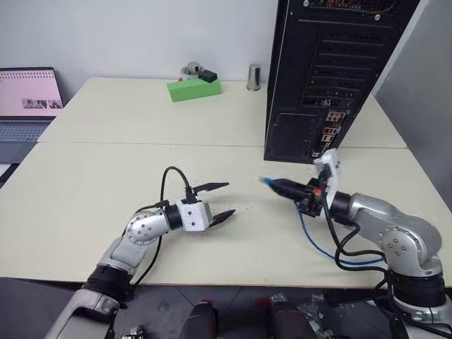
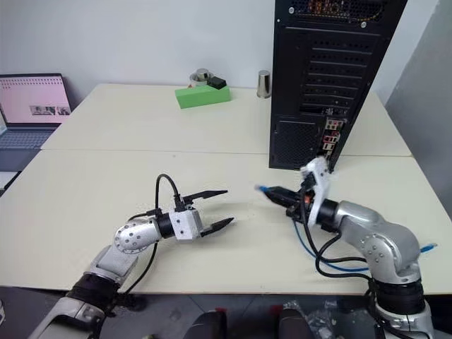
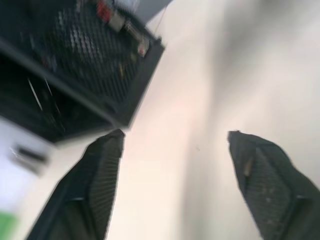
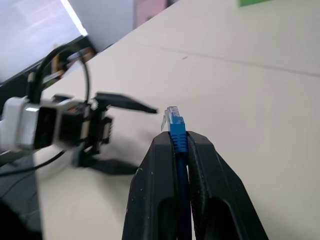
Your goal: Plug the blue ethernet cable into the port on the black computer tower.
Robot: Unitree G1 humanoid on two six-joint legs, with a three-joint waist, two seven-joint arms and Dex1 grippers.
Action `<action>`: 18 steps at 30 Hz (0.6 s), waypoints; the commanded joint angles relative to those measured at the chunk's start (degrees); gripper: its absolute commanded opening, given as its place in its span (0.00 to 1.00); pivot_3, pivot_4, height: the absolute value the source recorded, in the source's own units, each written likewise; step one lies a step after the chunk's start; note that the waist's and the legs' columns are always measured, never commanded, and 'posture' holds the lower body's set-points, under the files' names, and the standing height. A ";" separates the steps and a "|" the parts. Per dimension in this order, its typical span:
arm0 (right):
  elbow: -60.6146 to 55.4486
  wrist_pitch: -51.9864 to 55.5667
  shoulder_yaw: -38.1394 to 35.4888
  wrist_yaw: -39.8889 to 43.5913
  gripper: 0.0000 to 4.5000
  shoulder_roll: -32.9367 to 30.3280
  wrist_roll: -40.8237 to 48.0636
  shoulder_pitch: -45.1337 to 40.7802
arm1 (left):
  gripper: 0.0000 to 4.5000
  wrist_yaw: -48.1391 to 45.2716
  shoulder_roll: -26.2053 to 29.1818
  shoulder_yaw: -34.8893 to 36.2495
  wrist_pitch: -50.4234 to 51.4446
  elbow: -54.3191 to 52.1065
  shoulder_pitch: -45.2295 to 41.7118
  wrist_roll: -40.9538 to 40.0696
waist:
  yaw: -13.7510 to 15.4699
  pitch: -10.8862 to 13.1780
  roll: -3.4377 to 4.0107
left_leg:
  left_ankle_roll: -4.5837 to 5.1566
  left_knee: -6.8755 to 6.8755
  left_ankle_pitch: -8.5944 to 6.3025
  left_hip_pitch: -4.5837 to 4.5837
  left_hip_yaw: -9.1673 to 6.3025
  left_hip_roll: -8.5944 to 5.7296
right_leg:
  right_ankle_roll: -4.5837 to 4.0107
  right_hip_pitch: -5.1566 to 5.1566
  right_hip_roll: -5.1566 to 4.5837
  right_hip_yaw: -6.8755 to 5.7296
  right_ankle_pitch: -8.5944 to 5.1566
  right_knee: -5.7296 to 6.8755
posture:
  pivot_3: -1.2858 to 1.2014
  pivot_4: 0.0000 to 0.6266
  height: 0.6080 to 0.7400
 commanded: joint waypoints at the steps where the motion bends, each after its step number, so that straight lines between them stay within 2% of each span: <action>1: -3.80 -4.87 -2.33 -7.04 0.01 0.87 -5.29 0.67 | 1.00 -0.49 -3.00 1.14 20.31 -12.46 0.35 -9.44 | 0.00 0.00 0.00 | 0.00 0.00 0.00 0.00 -0.01 0.00 | 0.00 0.00 0.00 0.00 0.00 0.00 | 0.52 0.24 1.00; 2: -4.00 -5.46 -2.19 -8.01 0.01 1.15 -6.11 0.77 | 1.00 -0.52 -3.34 1.16 23.36 -14.15 0.36 -10.04 | 0.00 0.00 0.00 | 0.00 0.00 0.00 -0.01 -0.01 0.00 | 0.00 0.00 0.00 0.00 0.00 -0.01 | 0.52 0.24 1.00; 5: -4.51 -7.81 1.32 -17.92 0.01 4.05 -15.28 0.18 | 1.00 2.57 -6.91 1.97 35.95 -19.50 -2.30 -14.21 | -0.19 0.00 0.01 | 0.00 0.00 0.00 0.00 -0.01 0.00 | 0.00 -0.01 0.01 0.01 0.00 0.02 | 0.52 0.24 1.00; 8: -3.48 -9.87 2.88 -27.37 0.01 8.69 -22.93 -0.62 | 1.00 7.62 -10.38 2.85 42.68 -20.59 -5.94 -12.86 | -0.16 0.00 0.00 | -0.01 0.01 0.01 0.01 -0.04 0.00 | 0.00 -0.02 0.03 0.00 0.00 0.03 | 0.52 0.24 1.00; 13: -0.84 -13.35 2.75 -37.45 0.01 16.25 -30.76 -2.08 | 1.00 12.78 -13.97 3.36 47.30 -20.72 -10.42 -9.79 | -0.16 0.00 0.01 | -0.02 0.00 0.01 0.00 -0.01 -0.01 | 0.00 -0.04 0.03 0.04 0.00 0.01 | 0.52 0.24 1.00; 18: 1.86 -16.56 2.78 -41.32 0.01 21.20 -34.21 -4.06 | 1.00 15.67 -17.08 4.22 50.22 -19.39 -13.82 -9.11 | -0.03 0.00 0.01 | -0.02 -0.01 0.01 0.00 0.00 -0.02 | 0.00 -0.04 0.02 0.04 0.00 0.00 | 0.52 0.24 1.00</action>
